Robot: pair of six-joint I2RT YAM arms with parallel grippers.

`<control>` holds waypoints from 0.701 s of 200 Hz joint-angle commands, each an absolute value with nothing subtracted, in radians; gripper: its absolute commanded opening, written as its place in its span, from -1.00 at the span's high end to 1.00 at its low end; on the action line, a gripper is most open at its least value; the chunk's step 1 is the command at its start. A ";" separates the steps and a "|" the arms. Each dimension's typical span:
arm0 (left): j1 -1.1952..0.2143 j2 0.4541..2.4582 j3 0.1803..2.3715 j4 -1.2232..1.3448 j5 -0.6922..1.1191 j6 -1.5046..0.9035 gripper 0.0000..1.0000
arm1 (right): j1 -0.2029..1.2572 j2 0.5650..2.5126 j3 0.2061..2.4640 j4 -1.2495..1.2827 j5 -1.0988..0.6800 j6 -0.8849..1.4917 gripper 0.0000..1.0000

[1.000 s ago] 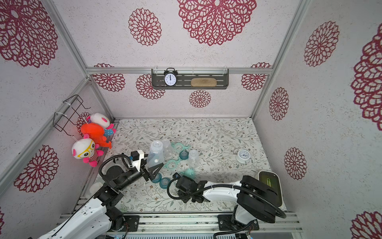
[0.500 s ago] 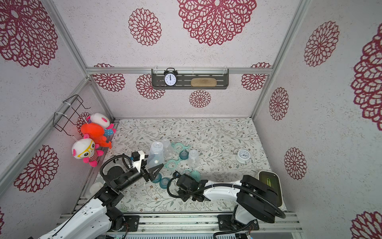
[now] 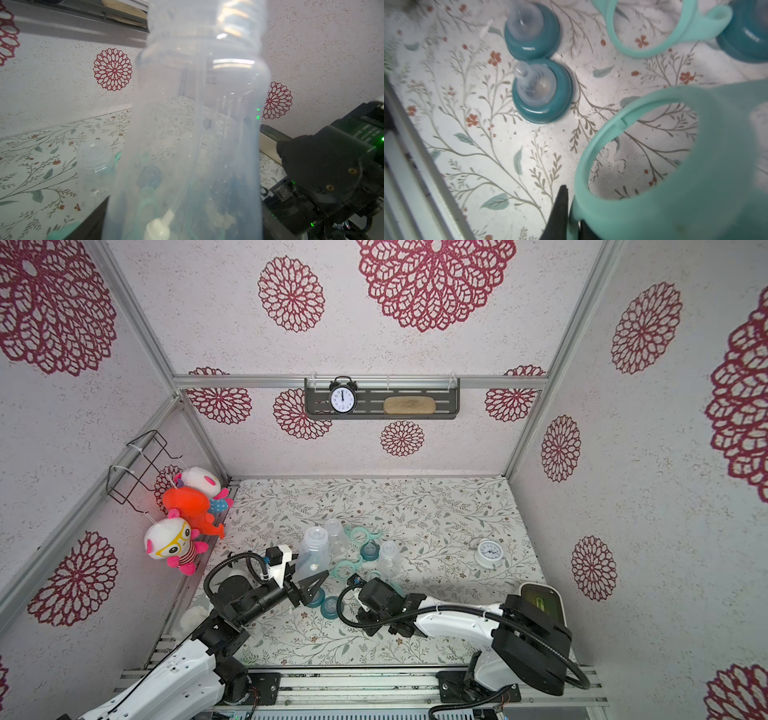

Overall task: Assemble the baby bottles
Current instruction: Pick up the handle at the center of the board.

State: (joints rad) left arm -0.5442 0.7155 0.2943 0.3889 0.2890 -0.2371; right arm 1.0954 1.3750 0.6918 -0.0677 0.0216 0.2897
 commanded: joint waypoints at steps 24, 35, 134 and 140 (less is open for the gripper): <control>-0.535 0.752 0.283 0.535 0.266 -0.233 1.00 | 1.073 1.151 0.772 -0.099 0.009 0.373 1.00; -0.535 0.770 0.289 0.553 0.275 -0.233 1.00 | 1.058 1.114 0.792 -0.109 0.010 0.400 1.00; -0.532 0.963 0.318 0.807 0.370 -0.257 1.00 | 1.003 0.968 0.935 0.063 -0.163 0.450 1.00; -0.532 0.970 0.321 0.815 0.376 -0.258 1.00 | 1.002 0.966 0.939 0.086 -0.169 0.455 1.00</control>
